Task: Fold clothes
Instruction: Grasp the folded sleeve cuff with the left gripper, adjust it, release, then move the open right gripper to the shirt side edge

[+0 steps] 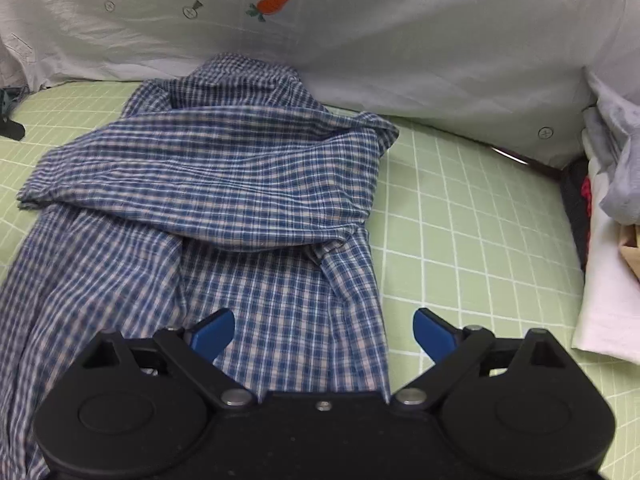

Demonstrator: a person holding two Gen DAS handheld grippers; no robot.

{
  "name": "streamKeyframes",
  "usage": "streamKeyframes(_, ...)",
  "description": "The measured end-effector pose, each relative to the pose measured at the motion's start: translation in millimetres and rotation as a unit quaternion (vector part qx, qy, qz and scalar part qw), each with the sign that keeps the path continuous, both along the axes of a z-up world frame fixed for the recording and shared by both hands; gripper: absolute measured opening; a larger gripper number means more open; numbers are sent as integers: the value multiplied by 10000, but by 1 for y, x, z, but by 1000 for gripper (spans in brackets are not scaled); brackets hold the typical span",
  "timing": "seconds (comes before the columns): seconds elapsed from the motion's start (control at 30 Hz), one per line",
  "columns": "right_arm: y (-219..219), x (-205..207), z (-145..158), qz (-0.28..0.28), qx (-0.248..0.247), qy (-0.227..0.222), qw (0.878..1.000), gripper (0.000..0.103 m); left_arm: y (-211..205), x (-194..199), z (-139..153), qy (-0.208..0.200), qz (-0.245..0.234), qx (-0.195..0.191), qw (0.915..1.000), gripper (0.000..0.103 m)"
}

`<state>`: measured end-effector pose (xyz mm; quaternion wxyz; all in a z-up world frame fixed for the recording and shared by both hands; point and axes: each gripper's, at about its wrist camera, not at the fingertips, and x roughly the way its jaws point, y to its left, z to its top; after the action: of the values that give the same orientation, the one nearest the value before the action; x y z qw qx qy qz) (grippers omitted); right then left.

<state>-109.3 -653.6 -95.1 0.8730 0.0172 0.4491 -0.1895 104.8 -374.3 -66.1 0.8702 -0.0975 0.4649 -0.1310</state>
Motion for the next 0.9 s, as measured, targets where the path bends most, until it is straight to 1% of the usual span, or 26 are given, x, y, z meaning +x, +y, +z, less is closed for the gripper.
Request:
streamKeyframes(0.1, 2, -26, 10, 29, 129, -331, 9994, 97, -5, -33, 14, -86, -346, -18, 9994, 89)
streamKeyframes(0.2, 7, -64, 13, 52, 261, -713, 9971, 103, -16, -74, 29, -219, -766, 97, 9968, 90)
streamKeyframes(0.27, 10, -87, 13, 9, 338, -848, 9958, 103, -23, -100, 37, -275, -1017, 130, 9943, 91)
streamKeyframes(0.33, 10, -107, 9, -81, 369, -874, 9955, 103, -29, -125, 41, -327, -1228, 183, 9917, 91)
streamKeyframes(0.37, 10, -117, 7, -126, 374, -878, 9954, 103, -32, -136, 43, -355, -1323, 217, 9903, 91)
streamKeyframes(0.43, 12, -130, 0, -226, 174, -739, 9969, 103, -36, -159, 45, -410, -1476, 312, 9877, 91)
streamKeyframes(0.57, 19, -148, -17, -223, -263, -202, 9992, 103, -37, -198, 43, -446, -1585, 516, 9850, 91)
streamKeyframes(0.6, 23, -153, -21, -148, -367, -103, 9992, 102, -36, -206, 41, -416, -1567, 559, 9852, 91)
streamKeyframes(0.67, 30, -163, -28, -4, -556, 88, 9984, 90, -33, -221, 38, -344, -1524, 651, 9856, 91)
streamKeyframes(0.7, 31, -166, -31, -2, -481, 129, 9988, 81, -32, -228, 36, -311, -1494, 701, 9858, 91)
streamKeyframes(0.8, 29, -178, -37, -95, -157, 119, 9998, 76, -24, -247, 34, -229, -1379, 860, 9864, 91)
streamKeyframes(0.9, 20, -185, -42, -262, 42, 126, 9996, 70, -16, -260, 32, -188, -1217, 961, 9877, 91)
